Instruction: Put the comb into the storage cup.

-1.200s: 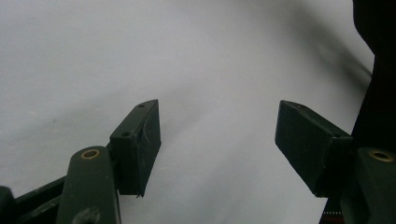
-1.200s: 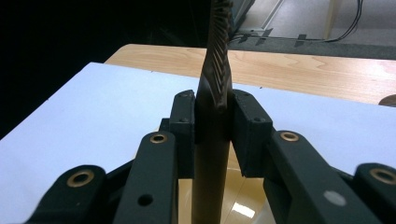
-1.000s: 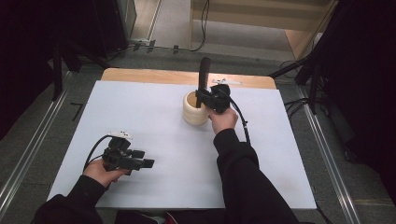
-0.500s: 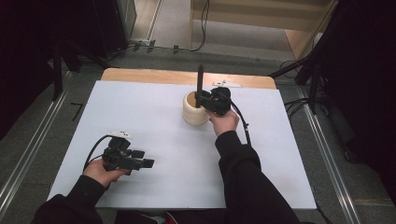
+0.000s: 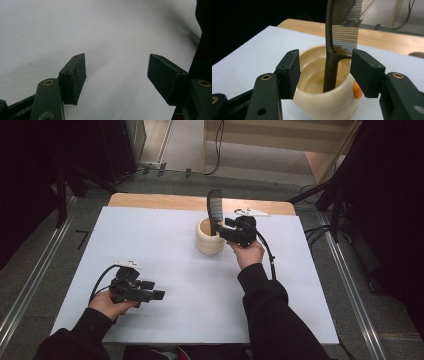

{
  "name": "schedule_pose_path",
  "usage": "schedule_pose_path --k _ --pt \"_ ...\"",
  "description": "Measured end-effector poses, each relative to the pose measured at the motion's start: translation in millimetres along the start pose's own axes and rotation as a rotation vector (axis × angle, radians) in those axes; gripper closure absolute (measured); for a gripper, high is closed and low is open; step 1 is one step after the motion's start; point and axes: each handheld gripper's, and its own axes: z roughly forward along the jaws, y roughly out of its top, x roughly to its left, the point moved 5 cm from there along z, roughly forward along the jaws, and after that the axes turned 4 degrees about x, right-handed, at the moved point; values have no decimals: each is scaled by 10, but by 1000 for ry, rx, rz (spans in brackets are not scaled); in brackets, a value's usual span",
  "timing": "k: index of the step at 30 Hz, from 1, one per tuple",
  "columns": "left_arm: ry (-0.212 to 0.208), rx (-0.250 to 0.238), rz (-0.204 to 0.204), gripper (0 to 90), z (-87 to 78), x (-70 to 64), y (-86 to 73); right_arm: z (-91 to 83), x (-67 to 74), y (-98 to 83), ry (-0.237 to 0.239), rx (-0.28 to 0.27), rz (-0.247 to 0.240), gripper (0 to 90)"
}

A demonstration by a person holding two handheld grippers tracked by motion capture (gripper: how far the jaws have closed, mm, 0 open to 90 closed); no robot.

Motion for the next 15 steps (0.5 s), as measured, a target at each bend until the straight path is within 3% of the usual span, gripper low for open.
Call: schedule_pose_path --k 11,15 --pt "5 -5 -5 316 -18 21 1 -180 20 -207 72 77 -15 343" --pt "4 -8 -5 316 -26 27 3 -279 39 -277 79 76 -13 343"
